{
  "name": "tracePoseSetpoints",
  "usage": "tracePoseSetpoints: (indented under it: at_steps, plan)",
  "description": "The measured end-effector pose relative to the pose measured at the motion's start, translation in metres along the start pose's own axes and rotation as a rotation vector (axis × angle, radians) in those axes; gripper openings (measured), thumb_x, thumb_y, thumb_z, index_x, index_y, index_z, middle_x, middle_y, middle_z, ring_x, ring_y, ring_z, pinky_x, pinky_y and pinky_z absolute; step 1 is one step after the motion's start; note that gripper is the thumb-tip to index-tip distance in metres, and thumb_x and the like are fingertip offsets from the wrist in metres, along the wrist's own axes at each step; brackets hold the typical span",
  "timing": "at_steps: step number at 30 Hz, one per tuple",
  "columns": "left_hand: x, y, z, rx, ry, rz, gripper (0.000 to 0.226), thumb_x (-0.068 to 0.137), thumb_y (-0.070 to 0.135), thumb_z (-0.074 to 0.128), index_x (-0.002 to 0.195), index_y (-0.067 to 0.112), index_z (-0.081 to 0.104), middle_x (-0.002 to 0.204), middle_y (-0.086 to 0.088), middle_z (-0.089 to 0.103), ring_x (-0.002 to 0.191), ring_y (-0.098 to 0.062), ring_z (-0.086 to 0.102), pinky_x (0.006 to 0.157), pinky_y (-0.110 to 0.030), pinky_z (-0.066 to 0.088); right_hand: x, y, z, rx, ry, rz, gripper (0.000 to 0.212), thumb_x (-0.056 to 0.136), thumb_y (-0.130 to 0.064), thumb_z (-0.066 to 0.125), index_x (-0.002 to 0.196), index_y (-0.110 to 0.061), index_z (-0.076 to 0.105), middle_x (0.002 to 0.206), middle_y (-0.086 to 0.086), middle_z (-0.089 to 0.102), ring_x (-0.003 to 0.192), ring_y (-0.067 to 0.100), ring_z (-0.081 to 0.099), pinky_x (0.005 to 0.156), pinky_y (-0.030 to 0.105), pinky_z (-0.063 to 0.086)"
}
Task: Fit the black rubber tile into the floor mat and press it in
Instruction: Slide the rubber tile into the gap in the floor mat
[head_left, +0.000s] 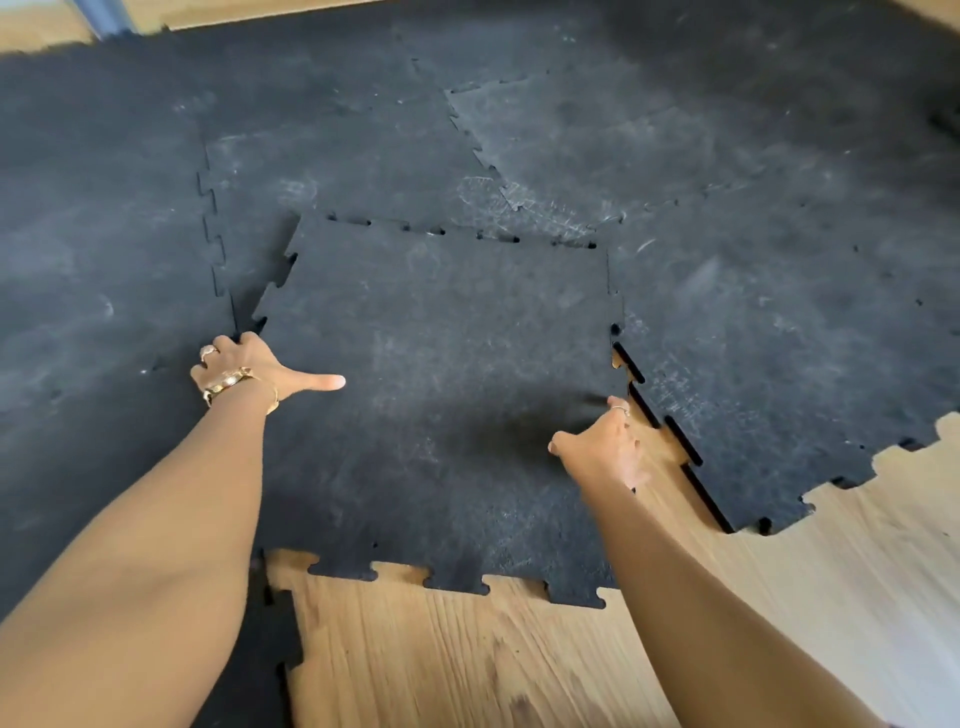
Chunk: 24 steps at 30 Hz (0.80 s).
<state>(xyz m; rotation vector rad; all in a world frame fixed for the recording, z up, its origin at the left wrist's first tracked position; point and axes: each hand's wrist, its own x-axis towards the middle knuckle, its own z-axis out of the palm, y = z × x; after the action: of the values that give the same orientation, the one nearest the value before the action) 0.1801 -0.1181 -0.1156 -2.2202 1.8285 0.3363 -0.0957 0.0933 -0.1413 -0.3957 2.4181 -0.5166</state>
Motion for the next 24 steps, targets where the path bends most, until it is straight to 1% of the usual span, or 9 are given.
tracePoseSetpoints:
  at_steps: [3, 5, 7, 8, 12, 16, 19, 21, 24]
  plan:
    - [-0.019, -0.011, 0.001, -0.016, -0.048, -0.023, 0.130, 0.036, 0.084, 0.072, 0.135, 0.007, 0.039, 0.130, -0.020, 0.045, 0.125, -0.038, 0.042, 0.095, -0.045, 0.039, 0.002, -0.006, -0.018, 0.217, 0.031, 0.074, 0.092, 0.060, -0.032, 0.077, 0.139, -0.021, 0.030, 0.132, 0.010, 0.056, 0.128, 0.031, 0.044, 0.104, 0.052, 0.034]
    - [-0.034, -0.016, 0.007, -0.031, -0.072, -0.043, 0.136, 0.036, 0.084, 0.072, 0.142, 0.009, 0.031, 0.131, -0.021, 0.043, 0.124, -0.038, 0.042, 0.093, -0.045, 0.039, 0.002, -0.013, -0.031, 0.210, 0.088, 0.105, 0.080, 0.065, -0.033, 0.078, 0.133, -0.023, 0.036, 0.131, 0.008, 0.058, 0.129, 0.029, 0.042, 0.103, 0.048, 0.028]
    - [-0.046, -0.019, 0.010, -0.037, -0.094, -0.061, 0.142, 0.036, 0.085, 0.072, 0.148, 0.013, 0.021, 0.132, -0.022, 0.043, 0.125, -0.038, 0.042, 0.093, -0.045, 0.041, 0.005, -0.022, -0.043, 0.213, 0.152, 0.102, 0.069, 0.070, -0.029, 0.076, 0.128, -0.025, 0.039, 0.129, 0.008, 0.059, 0.130, 0.028, 0.041, 0.103, 0.047, 0.023]
    - [-0.052, -0.021, 0.012, -0.030, -0.112, -0.073, 0.142, 0.037, 0.086, 0.070, 0.149, 0.013, 0.020, 0.132, -0.022, 0.044, 0.125, -0.038, 0.042, 0.092, -0.044, 0.042, 0.006, -0.024, -0.047, 0.224, 0.172, 0.096, 0.066, 0.070, -0.027, 0.075, 0.126, -0.026, 0.041, 0.129, 0.007, 0.059, 0.130, 0.027, 0.040, 0.103, 0.047, 0.021]
    - [-0.086, -0.031, 0.037, -0.082, -0.189, -0.139, 0.125, 0.041, 0.088, 0.067, 0.133, 0.008, 0.038, 0.127, -0.021, 0.049, 0.121, -0.037, 0.046, 0.083, -0.042, 0.044, 0.024, -0.029, -0.055, 0.205, 0.217, 0.004, 0.055, 0.074, -0.020, 0.072, 0.121, -0.031, 0.047, 0.129, -0.001, 0.059, 0.129, 0.025, 0.040, 0.107, 0.048, 0.018]
    - [-0.110, -0.036, 0.055, -0.146, -0.218, -0.171, 0.122, 0.046, 0.089, 0.064, 0.134, 0.009, 0.036, 0.127, -0.020, 0.048, 0.119, -0.036, 0.047, 0.076, -0.041, 0.043, 0.040, -0.021, -0.054, 0.123, 0.130, -0.054, 0.058, 0.071, -0.033, 0.082, 0.119, -0.031, 0.050, 0.131, 0.002, 0.059, 0.133, 0.027, 0.037, 0.107, 0.049, 0.018]
    - [-0.120, -0.041, 0.060, -0.168, -0.216, -0.166, 0.123, 0.046, 0.091, 0.061, 0.134, 0.009, 0.037, 0.125, -0.019, 0.051, 0.119, -0.036, 0.049, 0.079, -0.042, 0.047, 0.041, -0.016, -0.053, 0.057, 0.105, -0.065, 0.060, 0.065, -0.048, 0.083, 0.115, -0.034, 0.055, 0.133, 0.004, 0.057, 0.136, 0.027, 0.035, 0.108, 0.050, 0.017]
    - [-0.131, -0.045, 0.065, -0.180, -0.217, -0.158, 0.124, 0.044, 0.093, 0.059, 0.131, 0.008, 0.038, 0.122, -0.018, 0.053, 0.117, -0.036, 0.051, 0.082, -0.043, 0.050, 0.040, -0.014, -0.056, 0.061, 0.085, -0.085, 0.056, 0.064, -0.049, 0.083, 0.113, -0.036, 0.059, 0.133, 0.005, 0.058, 0.137, 0.027, 0.034, 0.108, 0.049, 0.017]
    - [-0.142, -0.053, 0.070, -0.181, -0.221, -0.119, 0.118, 0.045, 0.095, 0.055, 0.124, 0.008, 0.040, 0.119, -0.014, 0.056, 0.114, -0.035, 0.054, 0.080, -0.042, 0.050, 0.039, -0.013, -0.060, 0.082, 0.071, -0.130, 0.044, 0.064, -0.045, 0.083, 0.103, -0.036, 0.064, 0.127, 0.004, 0.061, 0.135, 0.028, 0.036, 0.106, 0.049, 0.018]
